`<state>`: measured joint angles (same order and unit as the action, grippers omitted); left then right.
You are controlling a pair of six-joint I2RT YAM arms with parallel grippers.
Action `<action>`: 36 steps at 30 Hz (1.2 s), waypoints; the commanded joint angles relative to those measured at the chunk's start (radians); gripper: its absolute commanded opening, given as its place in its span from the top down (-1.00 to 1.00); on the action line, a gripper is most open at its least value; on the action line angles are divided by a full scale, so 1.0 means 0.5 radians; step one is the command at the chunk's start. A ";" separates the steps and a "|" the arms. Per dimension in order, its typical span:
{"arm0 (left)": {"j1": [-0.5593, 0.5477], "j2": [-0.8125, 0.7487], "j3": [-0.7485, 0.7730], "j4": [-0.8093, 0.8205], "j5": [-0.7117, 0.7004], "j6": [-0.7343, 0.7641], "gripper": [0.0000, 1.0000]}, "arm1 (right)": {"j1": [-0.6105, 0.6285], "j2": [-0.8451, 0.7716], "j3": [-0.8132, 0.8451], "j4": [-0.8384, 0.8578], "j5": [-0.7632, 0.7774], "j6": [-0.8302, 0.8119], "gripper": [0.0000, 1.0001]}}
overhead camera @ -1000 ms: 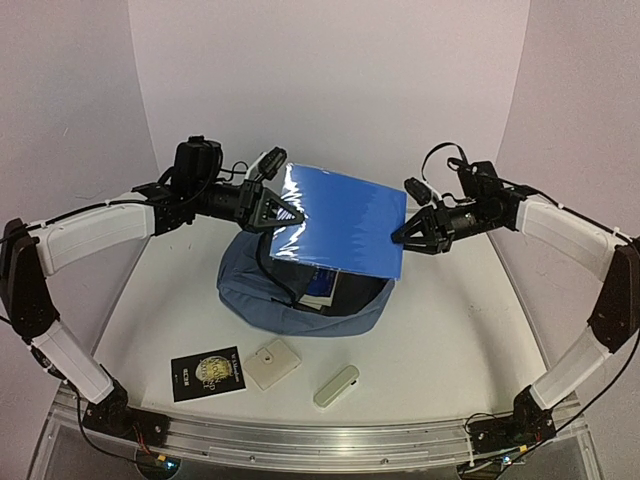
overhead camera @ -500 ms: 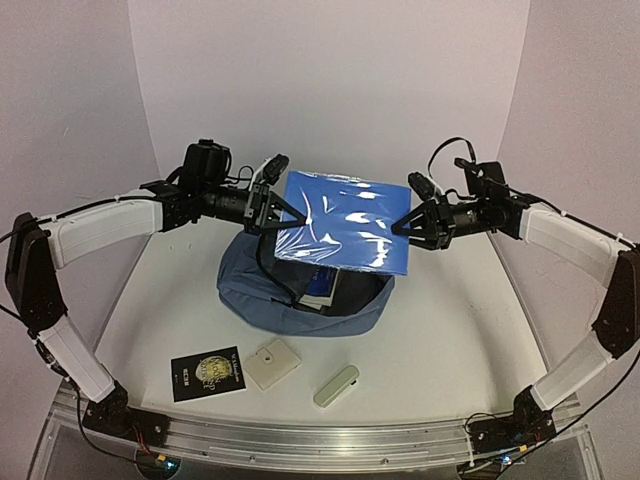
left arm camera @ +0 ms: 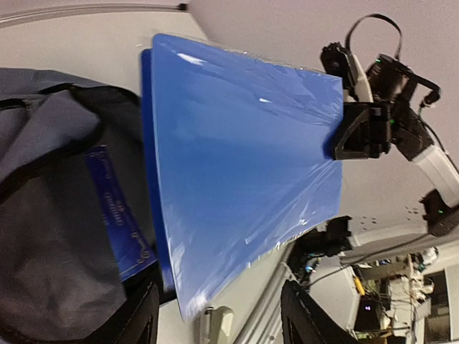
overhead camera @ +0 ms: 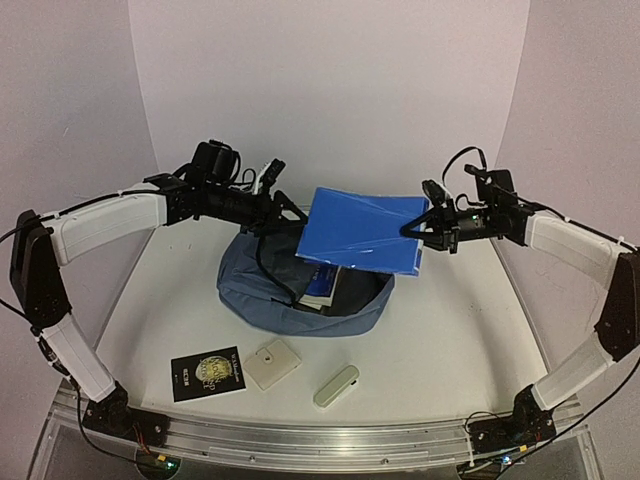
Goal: Pack the student bag
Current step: Pick up the book from the center of the board, then place the book in the student bag.
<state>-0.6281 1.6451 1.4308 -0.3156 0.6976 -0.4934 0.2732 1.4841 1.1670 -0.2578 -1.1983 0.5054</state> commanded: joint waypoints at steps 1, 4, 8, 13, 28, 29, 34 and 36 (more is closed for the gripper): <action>-0.050 -0.040 0.194 -0.337 -0.546 0.160 -0.17 | -0.160 -0.059 -0.109 0.140 0.225 0.184 1.00; -0.141 0.050 0.293 -0.484 -0.744 0.209 -0.17 | -0.242 -0.031 -0.176 0.147 0.216 0.270 1.00; -0.237 0.178 0.363 -0.540 -0.893 0.249 -0.15 | -0.270 -0.045 -0.269 0.144 0.120 0.319 1.00; -0.400 0.440 0.588 -0.714 -1.135 0.338 -0.14 | -0.270 -0.072 -0.375 0.141 0.098 0.289 1.00; -0.578 1.114 1.222 -1.277 -1.830 0.434 0.03 | -0.270 -0.008 -0.443 0.148 -0.008 0.228 1.00; -0.581 1.141 1.243 -1.299 -1.857 0.432 0.04 | -0.270 -0.011 -0.446 0.150 -0.019 0.224 1.00; -0.582 1.184 1.277 -1.365 -1.997 0.412 0.18 | -0.272 -0.014 -0.464 0.159 -0.049 0.225 1.00; -0.582 1.212 1.310 -1.416 -2.048 0.406 0.30 | -0.270 -0.018 -0.470 0.160 -0.057 0.224 1.00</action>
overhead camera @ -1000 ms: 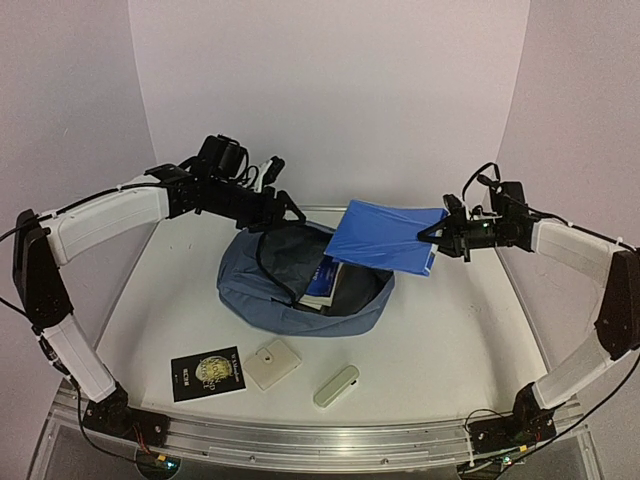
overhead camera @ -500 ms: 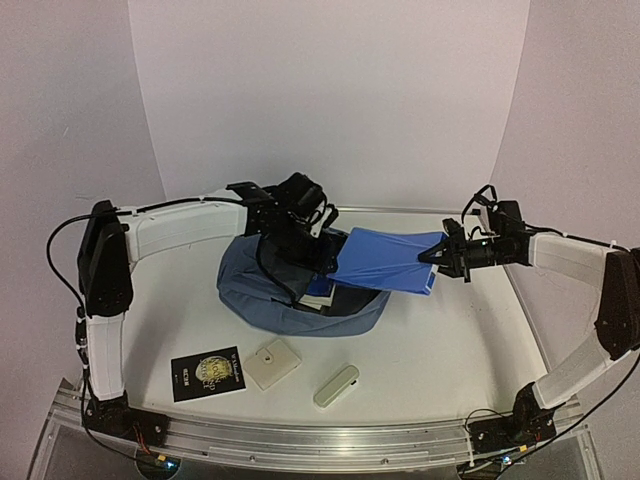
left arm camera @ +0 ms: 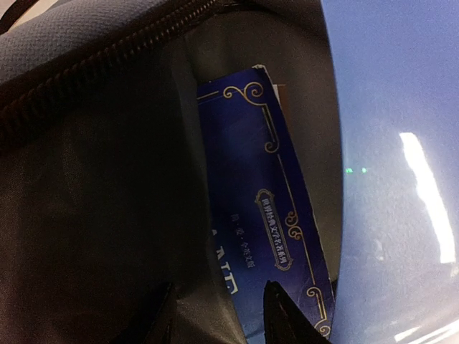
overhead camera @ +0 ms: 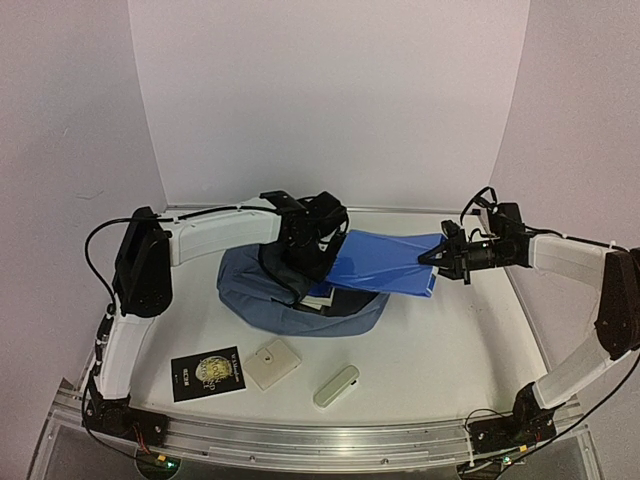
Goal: Pack the student bag
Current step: Place the book in the student bag.
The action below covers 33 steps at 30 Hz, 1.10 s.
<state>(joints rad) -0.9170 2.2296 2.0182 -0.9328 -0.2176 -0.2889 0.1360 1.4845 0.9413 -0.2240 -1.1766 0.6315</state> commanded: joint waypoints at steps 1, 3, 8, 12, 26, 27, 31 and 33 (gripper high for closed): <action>-0.004 0.056 0.150 -0.202 -0.255 -0.009 0.36 | 0.004 -0.023 -0.020 0.092 -0.099 -0.029 1.00; -0.004 0.069 0.165 -0.226 -0.279 -0.014 0.50 | 0.004 -0.017 -0.023 0.092 -0.096 -0.024 1.00; -0.004 0.022 0.147 -0.227 -0.265 -0.024 0.95 | 0.007 0.012 -0.016 0.094 -0.098 -0.018 1.00; -0.004 -0.080 0.066 -0.141 -0.211 -0.029 1.00 | 0.042 0.029 -0.003 0.107 -0.083 -0.015 1.00; 0.014 -0.397 -0.008 0.006 -0.210 -0.052 0.99 | 0.180 0.252 0.083 0.302 0.009 0.083 1.00; 0.015 -0.402 -0.018 0.007 -0.208 -0.054 1.00 | 0.189 0.279 0.090 0.317 0.016 0.089 1.00; 0.017 -0.436 -0.074 0.044 -0.189 -0.060 1.00 | 0.278 0.383 0.125 0.357 0.047 0.111 1.00; 0.018 -0.451 -0.098 0.083 -0.136 -0.047 1.00 | 0.329 0.443 0.165 0.411 0.065 0.150 1.00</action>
<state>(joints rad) -0.9070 2.0842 1.9827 -0.9658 -0.2982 -0.3119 0.2454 1.6632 0.9603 -0.1055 -1.1549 0.6742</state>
